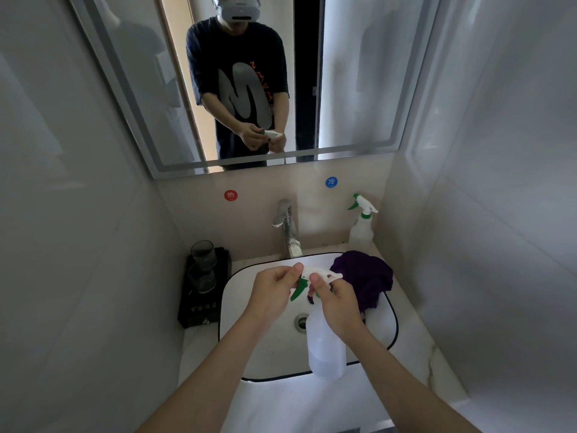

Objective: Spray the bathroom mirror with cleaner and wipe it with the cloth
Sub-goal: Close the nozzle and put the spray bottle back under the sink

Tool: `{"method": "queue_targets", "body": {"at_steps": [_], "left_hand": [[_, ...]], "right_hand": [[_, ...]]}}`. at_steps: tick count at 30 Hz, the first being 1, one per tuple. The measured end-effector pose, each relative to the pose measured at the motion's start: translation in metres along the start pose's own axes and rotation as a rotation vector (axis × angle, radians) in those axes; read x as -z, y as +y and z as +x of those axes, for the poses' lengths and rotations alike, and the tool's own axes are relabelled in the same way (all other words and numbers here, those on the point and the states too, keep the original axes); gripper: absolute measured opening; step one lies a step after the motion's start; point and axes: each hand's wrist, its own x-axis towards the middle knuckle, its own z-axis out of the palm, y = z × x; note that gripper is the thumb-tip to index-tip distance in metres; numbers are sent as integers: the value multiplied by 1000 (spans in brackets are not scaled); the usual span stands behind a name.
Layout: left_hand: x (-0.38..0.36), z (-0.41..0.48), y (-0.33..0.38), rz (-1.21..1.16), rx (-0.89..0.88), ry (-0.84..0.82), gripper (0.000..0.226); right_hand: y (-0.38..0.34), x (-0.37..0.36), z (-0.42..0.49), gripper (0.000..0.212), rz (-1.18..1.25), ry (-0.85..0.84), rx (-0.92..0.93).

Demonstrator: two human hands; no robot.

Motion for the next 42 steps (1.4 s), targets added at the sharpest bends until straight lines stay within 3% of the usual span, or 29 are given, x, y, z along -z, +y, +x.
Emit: {"method": "queue_targets", "body": {"at_steps": [4,9,14,21,29,33,35,39,42], "left_hand": [[1,-12,-2,23,-69,32,27],[9,-27,-1,0,-83,76,21],[11,-50,0,27,-108,101,29],[-32,-96,-4,14,-75,72,37],[-140,-167,-49,-37,182,-203,33],[-178,-213,-113,-57,463,-259,62],[-189,-238,-145,-11,532,-343,76],[-199,-277,-176,137,608,-609,58],[-196,-296,-204,319,612,-671,81]], "right_hand": [[-7,-1,-12,58,-5,0,12],[-20,-6,-30,48,-4,3,-8],[-26,1,-52,55,-69,-75,2],[-29,48,-96,49,-22,-53,-149],[20,151,-180,47,3,136,-463],[55,191,-213,52,-23,291,-561],[67,207,-227,49,42,350,-590],[84,228,-236,41,128,408,-640],[105,224,-245,41,150,394,-716]]}}
